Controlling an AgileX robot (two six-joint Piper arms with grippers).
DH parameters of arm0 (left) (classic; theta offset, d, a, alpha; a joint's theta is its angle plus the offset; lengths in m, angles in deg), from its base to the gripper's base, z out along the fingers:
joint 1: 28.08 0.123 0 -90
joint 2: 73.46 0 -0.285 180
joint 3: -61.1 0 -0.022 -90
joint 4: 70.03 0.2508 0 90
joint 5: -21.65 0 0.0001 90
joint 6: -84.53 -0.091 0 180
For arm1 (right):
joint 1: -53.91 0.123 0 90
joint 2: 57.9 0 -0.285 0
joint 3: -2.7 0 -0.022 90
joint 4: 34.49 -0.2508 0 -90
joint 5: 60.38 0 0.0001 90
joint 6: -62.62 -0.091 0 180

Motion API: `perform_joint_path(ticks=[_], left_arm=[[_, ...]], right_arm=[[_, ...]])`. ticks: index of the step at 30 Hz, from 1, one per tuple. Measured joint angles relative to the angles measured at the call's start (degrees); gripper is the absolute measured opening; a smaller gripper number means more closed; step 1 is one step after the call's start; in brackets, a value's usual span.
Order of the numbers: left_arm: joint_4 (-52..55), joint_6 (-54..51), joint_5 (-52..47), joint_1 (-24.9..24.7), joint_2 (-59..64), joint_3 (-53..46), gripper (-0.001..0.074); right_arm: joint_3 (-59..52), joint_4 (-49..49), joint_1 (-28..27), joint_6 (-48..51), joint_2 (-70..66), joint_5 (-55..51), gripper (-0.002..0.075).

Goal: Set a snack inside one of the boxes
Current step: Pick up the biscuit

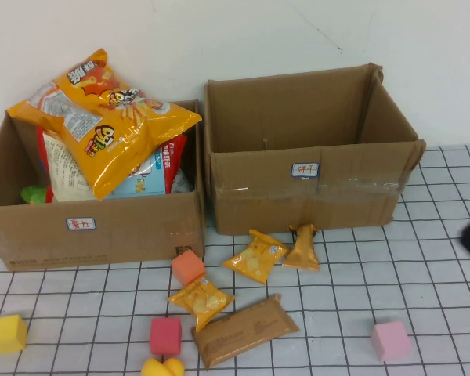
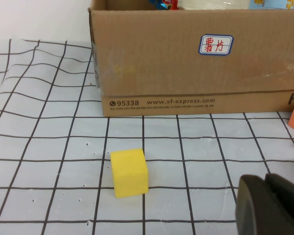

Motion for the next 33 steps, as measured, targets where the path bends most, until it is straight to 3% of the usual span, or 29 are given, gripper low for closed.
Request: perform_joint_path(ticks=[8, 13, 21, 33], left_arm=[[0.0, 0.0, 0.0, 0.0, 0.0, 0.0, -0.0001], [0.0, 0.0, 0.0, 0.0, 0.0, 0.0, -0.0001], [-0.1, 0.0, 0.0, 0.0, 0.0, 0.0, -0.0001], [-0.3, 0.0, 0.0, 0.0, 0.0, 0.0, -0.0001]], right_arm=[[7.5, 17.5, 17.9, -15.3, -13.6, 0.0, -0.0001], [12.2, 22.7, 24.4, -21.2, -22.7, 0.2, -0.0001], [24.5, 23.4, 29.6, -26.9, -37.6, -1.0, -0.0001], [41.5, 21.9, 31.5, -30.8, -53.6, -0.4, 0.0001]])
